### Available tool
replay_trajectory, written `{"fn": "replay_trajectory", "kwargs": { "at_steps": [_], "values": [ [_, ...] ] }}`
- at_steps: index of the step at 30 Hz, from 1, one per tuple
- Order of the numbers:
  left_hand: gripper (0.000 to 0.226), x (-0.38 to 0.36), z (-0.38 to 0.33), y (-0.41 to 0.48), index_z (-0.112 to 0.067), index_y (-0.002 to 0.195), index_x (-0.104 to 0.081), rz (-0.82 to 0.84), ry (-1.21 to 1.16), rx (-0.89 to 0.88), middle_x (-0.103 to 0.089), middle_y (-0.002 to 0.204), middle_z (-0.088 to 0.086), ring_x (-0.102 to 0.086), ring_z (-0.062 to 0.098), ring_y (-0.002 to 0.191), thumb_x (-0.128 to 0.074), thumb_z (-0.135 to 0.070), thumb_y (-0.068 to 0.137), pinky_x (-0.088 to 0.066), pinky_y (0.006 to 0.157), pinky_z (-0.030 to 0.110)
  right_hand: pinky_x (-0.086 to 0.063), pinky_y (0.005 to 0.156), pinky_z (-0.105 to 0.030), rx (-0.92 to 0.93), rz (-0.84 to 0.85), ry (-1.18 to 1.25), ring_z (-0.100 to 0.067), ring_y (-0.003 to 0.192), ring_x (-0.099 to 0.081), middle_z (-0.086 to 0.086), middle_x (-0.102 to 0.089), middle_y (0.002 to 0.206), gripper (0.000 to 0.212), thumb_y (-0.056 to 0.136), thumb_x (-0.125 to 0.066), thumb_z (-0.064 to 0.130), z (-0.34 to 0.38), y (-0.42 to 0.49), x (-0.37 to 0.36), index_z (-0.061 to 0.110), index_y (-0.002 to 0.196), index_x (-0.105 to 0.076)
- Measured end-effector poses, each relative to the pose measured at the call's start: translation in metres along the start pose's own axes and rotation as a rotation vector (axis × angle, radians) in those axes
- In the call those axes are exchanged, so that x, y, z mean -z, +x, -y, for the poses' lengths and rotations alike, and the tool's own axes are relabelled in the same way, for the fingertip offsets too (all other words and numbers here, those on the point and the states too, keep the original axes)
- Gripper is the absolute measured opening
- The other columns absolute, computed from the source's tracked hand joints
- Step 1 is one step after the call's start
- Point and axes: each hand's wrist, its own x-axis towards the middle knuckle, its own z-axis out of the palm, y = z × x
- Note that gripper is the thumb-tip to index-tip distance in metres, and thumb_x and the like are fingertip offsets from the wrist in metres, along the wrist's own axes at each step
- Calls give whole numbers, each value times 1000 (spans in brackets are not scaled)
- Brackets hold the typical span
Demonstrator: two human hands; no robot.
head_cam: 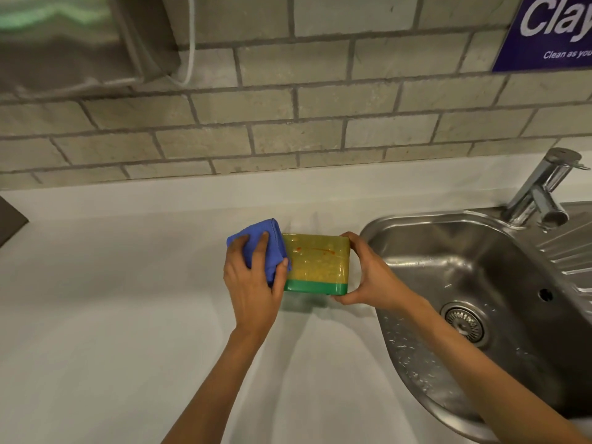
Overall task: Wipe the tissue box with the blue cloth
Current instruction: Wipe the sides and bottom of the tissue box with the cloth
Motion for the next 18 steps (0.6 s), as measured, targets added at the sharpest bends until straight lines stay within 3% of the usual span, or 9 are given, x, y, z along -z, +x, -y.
{"fn": "replay_trajectory", "kwargs": {
  "at_steps": [6, 12, 18],
  "values": [
    [60, 8, 1, 0, -8, 127, -48, 70, -223, 109, -35, 142, 21, -38, 34, 131, -58, -41, 77, -41, 99, 40, -45, 101, -34, -14, 6, 7, -17, 119, -49, 0, -47, 131, 102, 53, -87, 24, 3, -2, 0, 16, 138, -31],
    [63, 4, -18, 8, -9, 116, -59, 57, -95, 41, -47, 138, 21, -38, 41, 131, -36, -59, 85, -40, 97, 50, -43, 104, -34, -40, 21, 54, -14, 121, -48, 5, -48, 130, 105, 50, -88, 33, -1, 0, 0, 20, 137, -30],
    [40, 1, 1, 0, -8, 111, -64, 95, 24, -186, -52, 135, 21, -42, 46, 128, -48, -34, 85, -43, 97, 49, -45, 101, -30, -22, -21, 80, -11, 119, -51, 8, -50, 127, 101, 50, -86, 34, -4, 1, -3, 26, 134, -31]
  ]
}}
